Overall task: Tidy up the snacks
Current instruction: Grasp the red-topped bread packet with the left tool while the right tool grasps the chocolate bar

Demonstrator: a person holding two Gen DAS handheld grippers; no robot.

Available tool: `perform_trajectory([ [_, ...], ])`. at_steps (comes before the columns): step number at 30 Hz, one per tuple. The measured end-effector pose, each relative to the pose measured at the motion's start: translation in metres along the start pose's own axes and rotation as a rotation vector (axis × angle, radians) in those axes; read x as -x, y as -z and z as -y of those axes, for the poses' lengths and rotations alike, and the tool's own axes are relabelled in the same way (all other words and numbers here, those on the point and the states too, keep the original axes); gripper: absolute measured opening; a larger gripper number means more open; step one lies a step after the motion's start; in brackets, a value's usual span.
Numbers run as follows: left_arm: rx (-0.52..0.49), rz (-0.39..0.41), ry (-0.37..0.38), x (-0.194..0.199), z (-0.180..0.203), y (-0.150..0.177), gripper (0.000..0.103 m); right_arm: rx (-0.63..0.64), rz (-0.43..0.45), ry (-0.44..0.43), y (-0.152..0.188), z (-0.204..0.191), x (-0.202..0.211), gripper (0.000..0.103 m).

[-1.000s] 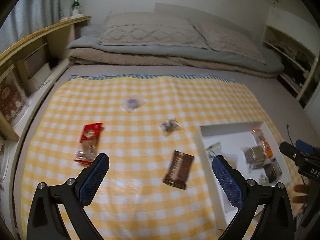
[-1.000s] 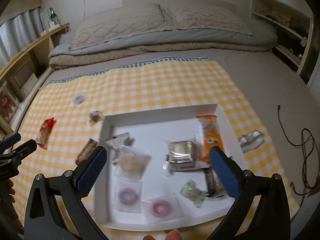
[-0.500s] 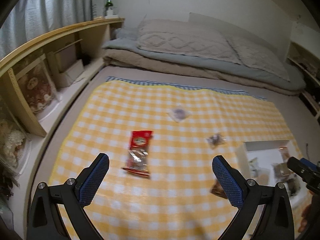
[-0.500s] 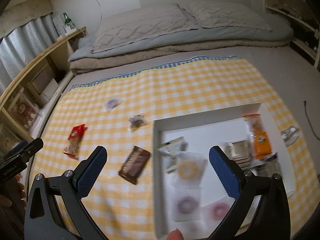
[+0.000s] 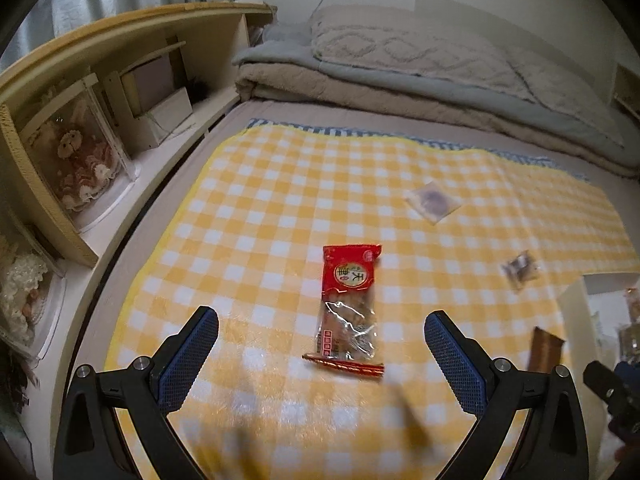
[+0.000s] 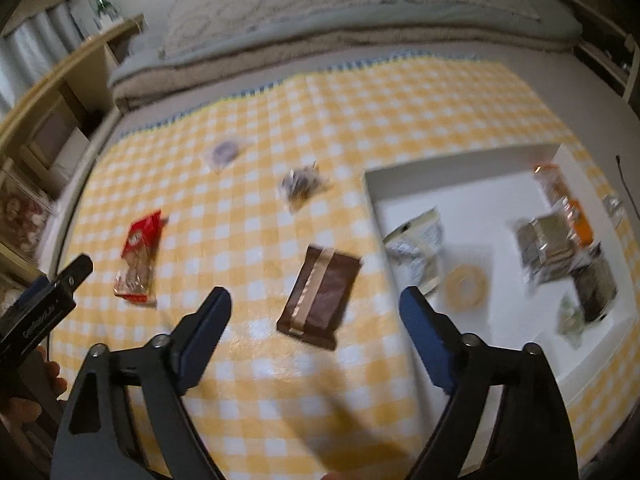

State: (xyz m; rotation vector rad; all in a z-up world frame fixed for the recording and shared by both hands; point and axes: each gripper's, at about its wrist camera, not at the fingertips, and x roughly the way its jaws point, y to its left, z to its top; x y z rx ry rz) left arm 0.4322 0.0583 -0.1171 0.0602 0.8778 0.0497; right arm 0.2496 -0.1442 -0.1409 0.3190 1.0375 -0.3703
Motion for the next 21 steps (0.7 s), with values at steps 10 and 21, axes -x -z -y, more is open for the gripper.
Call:
perform_trajectory([
  [10,-0.024,-0.089,-0.025,-0.074,0.014,0.001,0.103,-0.065,-0.121,0.131,0.02,-0.014,-0.057,0.078],
  [21,-0.045,-0.175,-0.018,-0.116,0.015,0.007,0.077,-0.061,-0.18,0.174,0.016,-0.014,-0.088,0.051],
])
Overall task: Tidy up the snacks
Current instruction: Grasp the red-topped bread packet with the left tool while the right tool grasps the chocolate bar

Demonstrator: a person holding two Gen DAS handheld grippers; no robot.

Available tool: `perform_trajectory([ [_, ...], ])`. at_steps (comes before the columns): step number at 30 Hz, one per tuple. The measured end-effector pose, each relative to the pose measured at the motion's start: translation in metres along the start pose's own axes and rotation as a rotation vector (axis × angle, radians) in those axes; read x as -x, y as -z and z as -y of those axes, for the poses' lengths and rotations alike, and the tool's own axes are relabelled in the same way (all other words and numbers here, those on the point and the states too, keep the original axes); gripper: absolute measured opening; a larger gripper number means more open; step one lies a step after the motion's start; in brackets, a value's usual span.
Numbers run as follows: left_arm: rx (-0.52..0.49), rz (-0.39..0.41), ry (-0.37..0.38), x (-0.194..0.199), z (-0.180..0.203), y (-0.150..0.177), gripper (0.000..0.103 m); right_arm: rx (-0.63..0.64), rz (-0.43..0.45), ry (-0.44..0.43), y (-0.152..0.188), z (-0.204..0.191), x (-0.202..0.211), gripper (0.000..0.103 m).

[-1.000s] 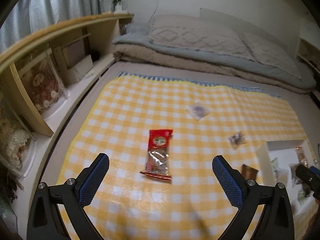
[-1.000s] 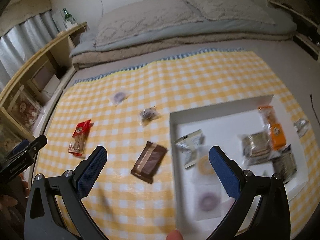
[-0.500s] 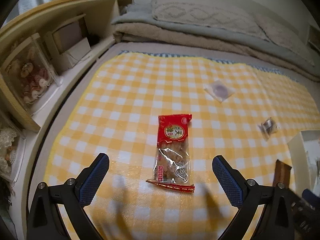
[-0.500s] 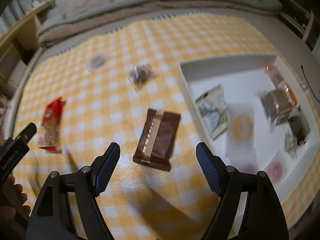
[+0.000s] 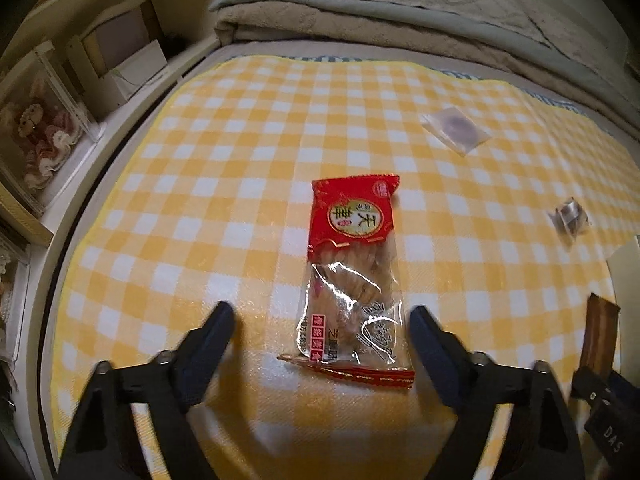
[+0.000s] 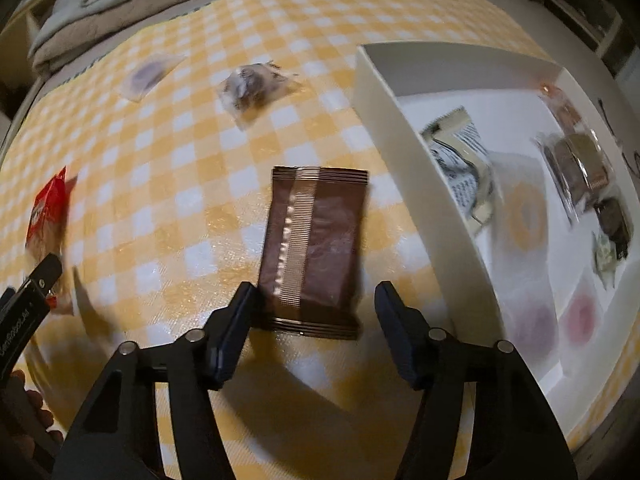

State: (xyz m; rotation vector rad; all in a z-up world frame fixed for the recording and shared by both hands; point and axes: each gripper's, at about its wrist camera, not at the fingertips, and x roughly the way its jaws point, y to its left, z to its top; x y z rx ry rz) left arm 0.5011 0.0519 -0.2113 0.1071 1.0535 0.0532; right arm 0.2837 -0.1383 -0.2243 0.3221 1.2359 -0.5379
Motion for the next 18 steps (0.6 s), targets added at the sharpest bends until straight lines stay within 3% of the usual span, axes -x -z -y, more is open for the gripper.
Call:
perform_trajectory([
  [2,-0.009,-0.025,0.014,-0.003,0.001,-0.001,0.06,0.036,0.008,-0.004,0.001,-0.004,0.001,0.049],
  [10,-0.105,-0.086,0.04,0.002,0.013,0.006,0.059,0.174,-0.009,-0.075,0.025,-0.001,0.015,0.038],
  [12,-0.13,-0.108,0.041,0.003,0.015,0.011,0.059,0.21,-0.025,-0.088,0.035,0.003,0.018,0.025],
  [14,-0.14,-0.131,0.046,0.005,0.014,0.016,0.059,0.251,-0.037,-0.102,0.044,0.006,0.022,0.021],
  [18,-0.126,-0.175,0.069,0.015,0.008,0.023,0.059,0.326,-0.041,-0.12,0.065,0.015,0.031,0.018],
])
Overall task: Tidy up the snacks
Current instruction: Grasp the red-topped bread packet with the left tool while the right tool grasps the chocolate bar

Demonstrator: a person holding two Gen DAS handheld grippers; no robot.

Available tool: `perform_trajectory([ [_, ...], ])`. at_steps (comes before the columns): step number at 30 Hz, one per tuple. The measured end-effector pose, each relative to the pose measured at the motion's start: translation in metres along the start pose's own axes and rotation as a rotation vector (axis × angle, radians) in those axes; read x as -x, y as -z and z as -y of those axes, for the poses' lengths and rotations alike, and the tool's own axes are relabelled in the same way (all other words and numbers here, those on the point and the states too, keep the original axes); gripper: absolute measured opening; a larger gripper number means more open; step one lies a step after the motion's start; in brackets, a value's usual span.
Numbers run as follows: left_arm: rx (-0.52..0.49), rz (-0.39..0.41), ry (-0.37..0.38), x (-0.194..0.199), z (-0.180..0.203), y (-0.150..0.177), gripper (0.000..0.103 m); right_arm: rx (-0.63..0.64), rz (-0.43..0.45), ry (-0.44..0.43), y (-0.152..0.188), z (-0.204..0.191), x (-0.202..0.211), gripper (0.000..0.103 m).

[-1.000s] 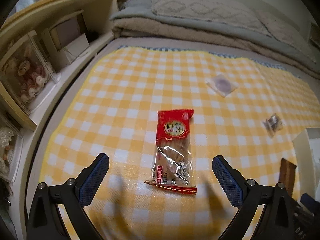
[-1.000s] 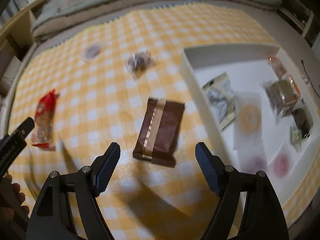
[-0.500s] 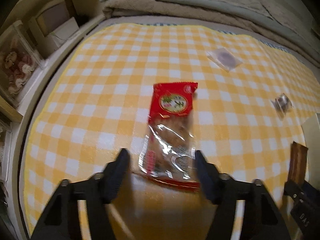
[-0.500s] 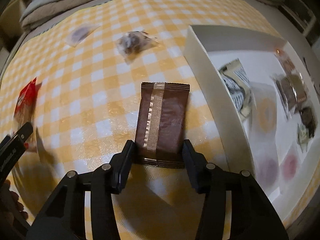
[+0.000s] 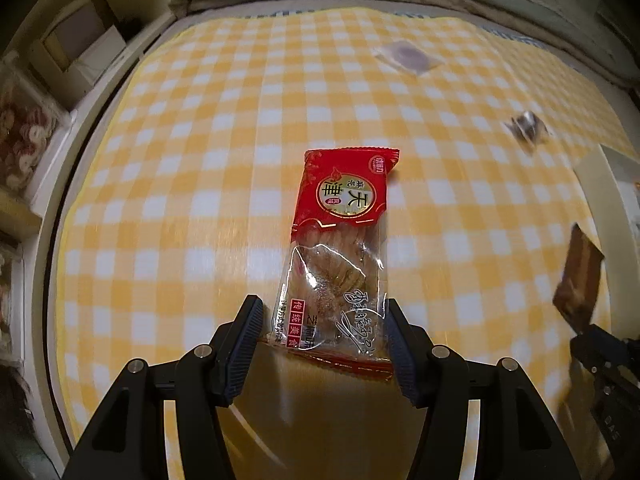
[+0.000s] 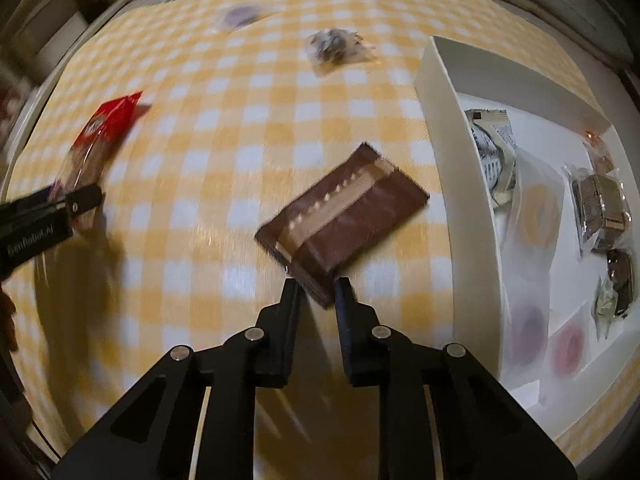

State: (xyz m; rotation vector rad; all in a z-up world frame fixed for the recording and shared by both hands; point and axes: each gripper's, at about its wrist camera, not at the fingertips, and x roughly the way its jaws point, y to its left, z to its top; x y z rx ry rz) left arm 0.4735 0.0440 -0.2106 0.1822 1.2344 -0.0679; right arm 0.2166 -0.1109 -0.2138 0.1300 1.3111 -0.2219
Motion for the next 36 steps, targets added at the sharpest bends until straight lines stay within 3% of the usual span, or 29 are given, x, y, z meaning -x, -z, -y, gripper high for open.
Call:
perform_trajectory([
  [4,0.02,-0.038,0.031,0.005,-0.002,0.006,0.059,-0.056,-0.02,-0.062,0.015,0.013,0.01,0.019],
  [6,0.021,-0.045,0.037,0.009,-0.002,0.007,0.059,-0.113,-0.024,-0.083,0.016,0.02,0.012,0.029],
  [7,0.025,-0.046,0.041,0.013,-0.002,0.01,0.059,-0.14,-0.019,-0.088,0.013,0.026,0.011,0.043],
  [9,0.033,-0.048,0.061,0.016,-0.001,0.011,0.061,-0.215,-0.006,-0.121,0.007,0.033,0.012,0.056],
  [14,0.022,-0.025,0.08,0.03,0.0,0.019,0.079,-0.31,0.003,-0.122,-0.011,0.032,0.006,0.076],
  [20,0.044,0.077,0.087,0.05,-0.009,0.018,0.099,-0.414,0.012,-0.051,-0.023,0.028,-0.006,0.079],
  [26,0.061,0.092,0.09,0.042,-0.014,0.015,0.099,-0.465,0.034,-0.002,-0.041,0.031,-0.015,0.079],
  [34,0.001,0.054,0.055,0.012,-0.002,0.004,0.099,-0.45,0.052,0.023,-0.063,0.029,-0.027,0.079],
  [36,-0.004,0.043,0.049,0.005,0.002,0.001,0.098,-0.415,0.072,0.026,-0.067,0.026,-0.029,0.074],
])
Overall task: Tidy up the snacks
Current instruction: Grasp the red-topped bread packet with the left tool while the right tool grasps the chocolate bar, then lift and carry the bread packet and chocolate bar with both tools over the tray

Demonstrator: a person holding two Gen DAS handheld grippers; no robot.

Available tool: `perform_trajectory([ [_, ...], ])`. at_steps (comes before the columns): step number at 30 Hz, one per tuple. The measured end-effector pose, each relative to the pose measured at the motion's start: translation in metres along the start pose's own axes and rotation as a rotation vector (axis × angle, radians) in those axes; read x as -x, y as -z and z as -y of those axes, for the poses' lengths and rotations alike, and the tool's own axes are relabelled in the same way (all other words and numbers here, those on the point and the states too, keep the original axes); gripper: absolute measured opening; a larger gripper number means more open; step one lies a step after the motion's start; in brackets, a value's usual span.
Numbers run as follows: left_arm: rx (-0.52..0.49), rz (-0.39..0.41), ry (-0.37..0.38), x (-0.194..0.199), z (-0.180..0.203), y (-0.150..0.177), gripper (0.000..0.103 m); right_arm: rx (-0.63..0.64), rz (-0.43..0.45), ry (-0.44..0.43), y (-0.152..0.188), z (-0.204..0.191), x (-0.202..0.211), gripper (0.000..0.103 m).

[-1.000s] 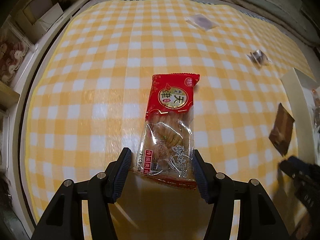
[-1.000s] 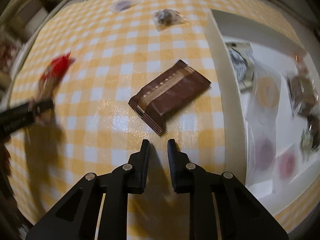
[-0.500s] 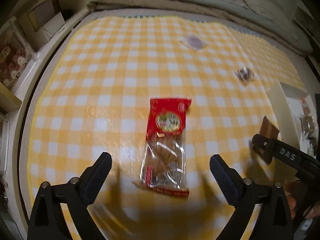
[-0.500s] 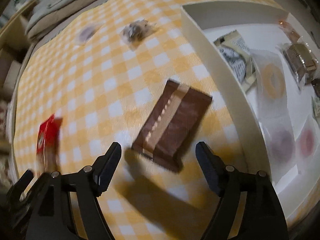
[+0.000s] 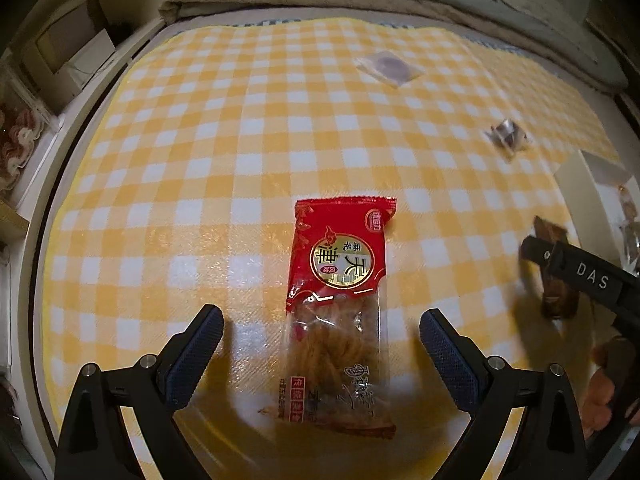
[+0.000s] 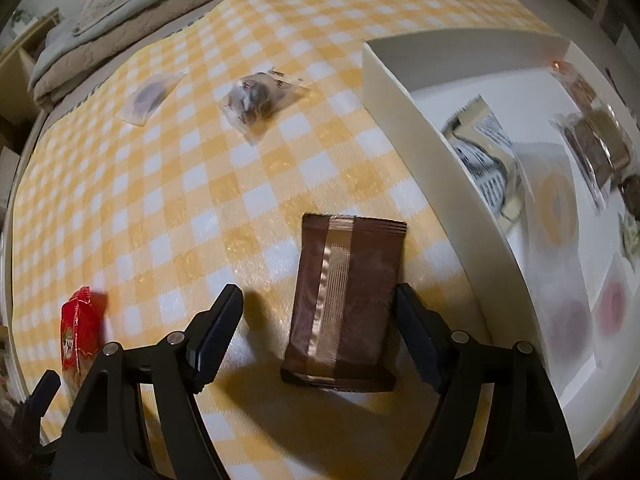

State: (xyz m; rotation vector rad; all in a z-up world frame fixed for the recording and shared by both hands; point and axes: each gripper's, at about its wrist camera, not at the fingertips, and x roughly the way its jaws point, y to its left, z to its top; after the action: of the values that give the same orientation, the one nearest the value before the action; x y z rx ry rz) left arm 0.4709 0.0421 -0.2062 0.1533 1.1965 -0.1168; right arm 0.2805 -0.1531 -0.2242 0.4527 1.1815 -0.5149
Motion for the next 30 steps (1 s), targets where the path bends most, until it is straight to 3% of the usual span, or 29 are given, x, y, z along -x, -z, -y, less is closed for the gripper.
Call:
perform_trajectory([
  [3,-0.001,-0.011,-0.011,-0.006,0.001,-0.002,0.094,0.088,0.024,0.021,-0.005,-0.015,-0.005,0.054],
  [10,0.018,-0.03,-0.037,-0.021,0.005,-0.012,0.075,0.222,0.047,0.021,-0.004,-0.035,-0.008,0.042],
  [12,0.028,-0.025,-0.035,-0.022,0.005,-0.016,0.063,0.268,0.055,0.006,-0.002,-0.044,-0.007,0.041],
  [14,0.04,-0.02,-0.018,-0.021,0.005,-0.02,0.04,0.295,0.063,0.0,0.0,-0.046,-0.005,0.041],
  [21,0.044,0.014,-0.061,-0.007,0.003,-0.018,0.038,0.345,0.093,-0.004,0.0,-0.049,0.0,0.041],
  [30,0.08,0.206,-0.071,0.057,0.008,-0.01,0.037,0.416,0.242,-0.061,-0.004,-0.045,0.047,0.041],
])
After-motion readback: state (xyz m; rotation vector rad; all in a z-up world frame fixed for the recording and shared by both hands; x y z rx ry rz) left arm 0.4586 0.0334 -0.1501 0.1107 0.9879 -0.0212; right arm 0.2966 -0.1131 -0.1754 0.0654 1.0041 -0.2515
